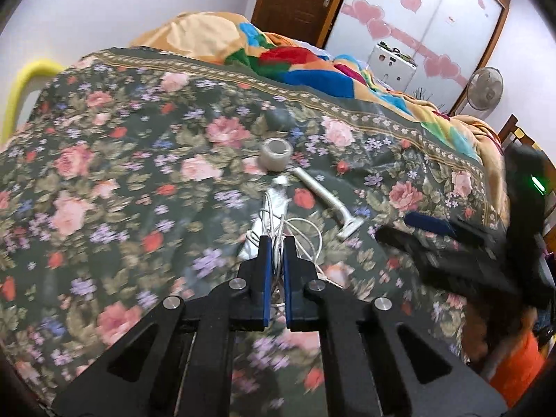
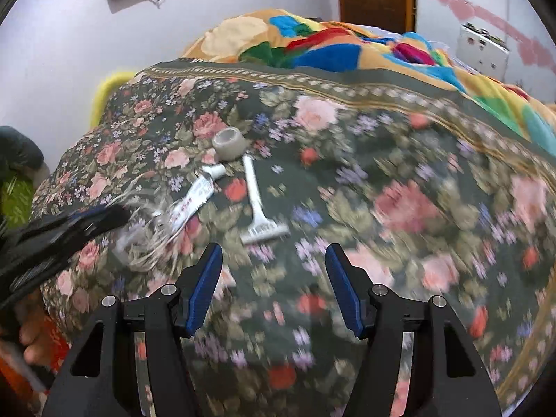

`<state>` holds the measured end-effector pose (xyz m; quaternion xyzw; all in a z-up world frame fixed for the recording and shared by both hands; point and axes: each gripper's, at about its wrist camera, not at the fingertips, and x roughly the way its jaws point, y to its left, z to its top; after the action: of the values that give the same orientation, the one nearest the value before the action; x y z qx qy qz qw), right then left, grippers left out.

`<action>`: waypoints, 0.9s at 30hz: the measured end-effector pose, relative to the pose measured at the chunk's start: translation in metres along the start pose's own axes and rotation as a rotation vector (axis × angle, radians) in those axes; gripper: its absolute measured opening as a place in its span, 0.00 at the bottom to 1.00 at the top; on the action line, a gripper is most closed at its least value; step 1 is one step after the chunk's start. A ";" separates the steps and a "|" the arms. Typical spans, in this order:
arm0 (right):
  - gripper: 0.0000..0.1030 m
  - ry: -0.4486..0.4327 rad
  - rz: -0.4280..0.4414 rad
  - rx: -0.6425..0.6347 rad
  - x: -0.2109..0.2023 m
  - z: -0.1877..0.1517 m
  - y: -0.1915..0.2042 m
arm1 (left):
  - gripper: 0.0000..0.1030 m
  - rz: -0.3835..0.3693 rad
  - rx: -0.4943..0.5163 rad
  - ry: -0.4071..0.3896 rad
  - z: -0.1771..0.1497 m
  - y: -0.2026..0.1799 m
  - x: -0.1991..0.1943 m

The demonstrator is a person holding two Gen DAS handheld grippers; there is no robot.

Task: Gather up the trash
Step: 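Grasp the white earphones with the left gripper while the right gripper grasps the white razor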

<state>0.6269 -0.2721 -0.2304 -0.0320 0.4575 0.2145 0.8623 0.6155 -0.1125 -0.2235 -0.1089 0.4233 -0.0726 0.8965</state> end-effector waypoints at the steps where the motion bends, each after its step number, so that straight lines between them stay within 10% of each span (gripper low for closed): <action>1: 0.56 0.008 0.001 0.000 0.008 0.005 0.001 | 0.04 0.004 0.003 0.004 -0.003 0.004 -0.002; 8: 0.56 0.047 -0.066 -0.046 0.054 0.026 0.014 | 0.04 0.090 0.038 0.044 -0.030 0.028 -0.005; 15: 0.10 0.102 -0.113 -0.046 0.069 0.022 0.023 | 0.04 0.078 0.049 0.044 -0.044 0.024 -0.011; 27: 0.09 0.085 -0.048 0.046 -0.019 -0.010 0.042 | 0.04 0.061 0.070 0.004 -0.046 -0.008 -0.079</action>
<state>0.5934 -0.2433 -0.2152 -0.0320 0.4979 0.1816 0.8474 0.5299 -0.1083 -0.1910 -0.0642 0.4255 -0.0601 0.9007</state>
